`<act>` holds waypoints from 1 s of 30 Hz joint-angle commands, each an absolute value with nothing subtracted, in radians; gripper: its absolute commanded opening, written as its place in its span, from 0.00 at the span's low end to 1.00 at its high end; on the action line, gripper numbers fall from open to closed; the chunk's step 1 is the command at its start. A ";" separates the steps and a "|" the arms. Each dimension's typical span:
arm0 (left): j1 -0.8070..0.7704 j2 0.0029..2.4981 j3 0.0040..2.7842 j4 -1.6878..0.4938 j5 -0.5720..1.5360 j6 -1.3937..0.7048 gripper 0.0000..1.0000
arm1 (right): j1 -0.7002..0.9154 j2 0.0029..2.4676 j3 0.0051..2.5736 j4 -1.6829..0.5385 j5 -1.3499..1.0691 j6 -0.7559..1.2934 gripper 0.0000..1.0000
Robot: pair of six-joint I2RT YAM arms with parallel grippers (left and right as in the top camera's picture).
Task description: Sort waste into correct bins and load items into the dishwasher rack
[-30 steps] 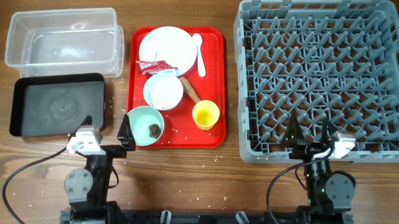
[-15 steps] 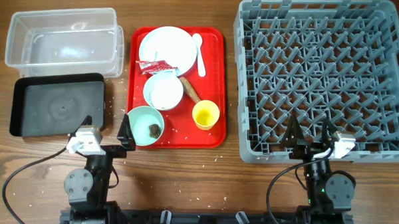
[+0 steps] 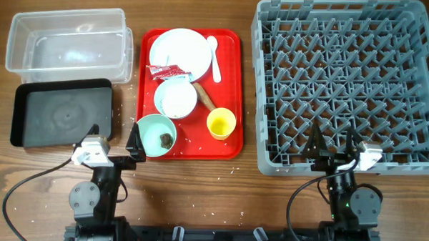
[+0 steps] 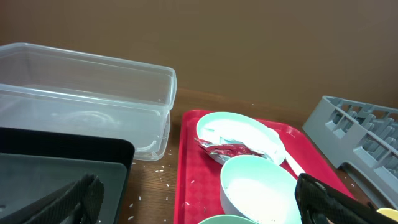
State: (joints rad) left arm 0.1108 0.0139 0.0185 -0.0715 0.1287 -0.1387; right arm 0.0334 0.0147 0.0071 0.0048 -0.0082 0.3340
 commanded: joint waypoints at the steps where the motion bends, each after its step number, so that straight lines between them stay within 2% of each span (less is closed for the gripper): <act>1: 0.107 0.003 0.006 -0.065 0.123 -0.123 1.00 | 0.030 0.013 0.005 0.006 -0.027 0.329 1.00; 8: 0.107 0.003 0.006 -0.064 0.123 -0.123 1.00 | 0.030 0.014 0.005 0.006 -0.047 0.384 1.00; 12: 0.107 0.003 0.006 -0.065 0.133 -0.131 1.00 | 0.030 0.017 0.005 0.008 -0.101 0.287 1.00; 14: 0.107 0.003 0.007 -0.012 0.171 -0.141 1.00 | 0.030 0.017 0.006 0.065 -0.188 0.200 1.00; 19: 0.107 0.004 0.053 0.064 0.184 -0.225 1.00 | 0.030 0.052 0.068 0.093 -0.224 0.126 1.00; 23: 0.107 0.043 0.191 0.015 0.191 -0.224 1.00 | 0.030 0.167 0.179 0.095 -0.261 0.112 1.00; 25: 0.107 0.090 0.271 -0.053 0.202 -0.224 1.00 | 0.030 0.258 0.261 0.093 -0.298 0.042 1.00; 30: 0.107 0.286 0.459 -0.075 0.334 -0.227 1.00 | 0.030 0.508 0.492 0.090 -0.375 -0.010 1.00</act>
State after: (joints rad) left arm 0.1108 0.1818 0.3527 -0.0742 0.2405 -0.2188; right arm 0.0334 0.4229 0.3901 0.0902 -0.2924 0.0391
